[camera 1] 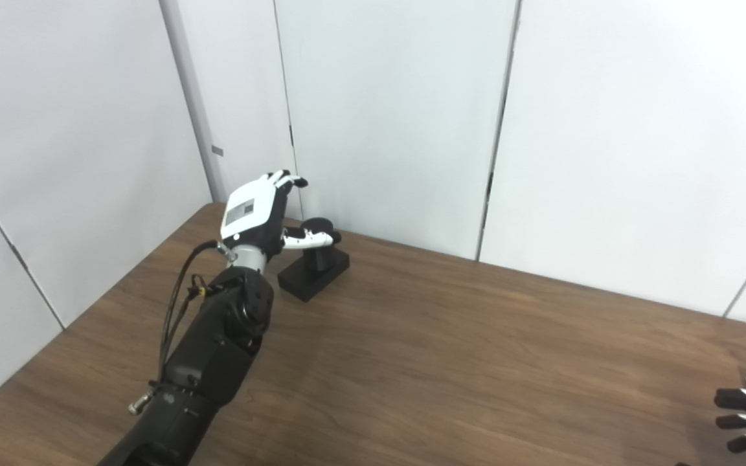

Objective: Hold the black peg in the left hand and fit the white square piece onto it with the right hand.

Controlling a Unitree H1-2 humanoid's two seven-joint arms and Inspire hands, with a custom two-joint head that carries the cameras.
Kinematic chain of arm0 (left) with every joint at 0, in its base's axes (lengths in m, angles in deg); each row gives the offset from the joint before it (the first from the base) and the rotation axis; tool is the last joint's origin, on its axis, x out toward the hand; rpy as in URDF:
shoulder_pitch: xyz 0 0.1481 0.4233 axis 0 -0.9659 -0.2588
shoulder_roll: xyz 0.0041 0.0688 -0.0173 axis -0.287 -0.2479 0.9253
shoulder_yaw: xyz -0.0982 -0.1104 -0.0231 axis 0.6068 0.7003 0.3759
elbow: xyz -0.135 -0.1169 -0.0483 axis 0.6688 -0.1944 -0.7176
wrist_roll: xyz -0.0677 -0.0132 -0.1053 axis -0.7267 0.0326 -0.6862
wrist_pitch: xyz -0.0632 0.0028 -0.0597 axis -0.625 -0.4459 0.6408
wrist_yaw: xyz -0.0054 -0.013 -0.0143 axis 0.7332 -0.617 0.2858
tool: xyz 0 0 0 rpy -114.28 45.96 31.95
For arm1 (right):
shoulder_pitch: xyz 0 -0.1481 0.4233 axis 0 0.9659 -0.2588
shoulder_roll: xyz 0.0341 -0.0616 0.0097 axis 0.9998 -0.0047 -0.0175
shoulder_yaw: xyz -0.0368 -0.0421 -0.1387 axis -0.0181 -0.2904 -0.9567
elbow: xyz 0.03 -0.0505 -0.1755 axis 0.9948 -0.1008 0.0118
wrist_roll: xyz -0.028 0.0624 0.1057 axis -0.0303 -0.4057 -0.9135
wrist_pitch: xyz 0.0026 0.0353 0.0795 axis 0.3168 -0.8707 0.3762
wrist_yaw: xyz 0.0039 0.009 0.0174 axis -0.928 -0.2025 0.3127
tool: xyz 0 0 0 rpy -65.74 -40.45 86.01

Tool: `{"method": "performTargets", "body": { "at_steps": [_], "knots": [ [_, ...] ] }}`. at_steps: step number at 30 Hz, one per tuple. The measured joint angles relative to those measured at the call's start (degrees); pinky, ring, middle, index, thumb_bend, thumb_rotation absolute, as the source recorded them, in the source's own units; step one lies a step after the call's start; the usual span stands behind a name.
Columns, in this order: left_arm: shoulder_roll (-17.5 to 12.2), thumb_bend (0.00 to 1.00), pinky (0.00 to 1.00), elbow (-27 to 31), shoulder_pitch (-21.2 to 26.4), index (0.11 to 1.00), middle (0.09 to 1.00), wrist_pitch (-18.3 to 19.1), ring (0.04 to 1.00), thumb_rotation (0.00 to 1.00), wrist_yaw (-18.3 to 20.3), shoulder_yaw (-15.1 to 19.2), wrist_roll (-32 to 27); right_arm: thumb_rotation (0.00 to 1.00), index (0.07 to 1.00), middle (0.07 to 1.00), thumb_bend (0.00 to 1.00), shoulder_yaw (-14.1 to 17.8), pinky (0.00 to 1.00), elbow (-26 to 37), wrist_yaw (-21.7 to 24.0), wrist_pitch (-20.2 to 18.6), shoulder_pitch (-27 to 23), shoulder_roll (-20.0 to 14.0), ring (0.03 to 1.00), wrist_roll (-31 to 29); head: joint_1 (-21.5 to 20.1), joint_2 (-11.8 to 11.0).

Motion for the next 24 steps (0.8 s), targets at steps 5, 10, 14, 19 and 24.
{"method": "performTargets", "body": {
  "at_steps": [5,10,14,19,24],
  "knots": [
    [-0.9,1.00,0.89,-3.4,0.2,0.843,0.982,1.3,0.998,0.48,-0.1,-1.2,0.6,0.00,0.656,0.671,0.60,0.1,0.45,0.0,0.0,0.0,0.1,0.0,0.600,0.0,-0.1,0.4],
    [-0.9,1.00,0.95,-5.0,0.2,0.843,0.993,3.2,1.000,0.49,-0.1,-1.9,1.0,0.00,0.655,0.666,0.60,0.1,0.44,0.0,0.0,0.0,0.1,0.0,0.584,0.0,-0.3,0.5],
    [-0.8,1.00,0.94,-6.3,0.2,0.832,0.985,3.4,1.000,0.53,-0.6,-2.0,0.9,0.00,0.654,0.668,0.60,0.1,0.44,0.0,0.0,0.0,0.3,0.0,0.593,0.0,-0.4,0.9],
    [-0.5,1.00,0.92,-7.6,0.2,0.823,0.984,5.2,1.000,0.59,-1.3,-3.2,1.1,0.00,0.652,0.671,0.59,0.3,0.45,0.0,0.0,0.0,0.3,0.0,0.594,0.0,-0.5,1.1],
    [0.2,1.00,0.93,-7.8,0.2,0.822,0.988,5.5,1.000,0.61,-1.2,-4.3,1.0,0.00,0.656,0.673,0.59,0.4,0.44,0.1,0.0,0.0,0.3,0.0,0.591,0.0,-0.4,1.1]
  ]
}}
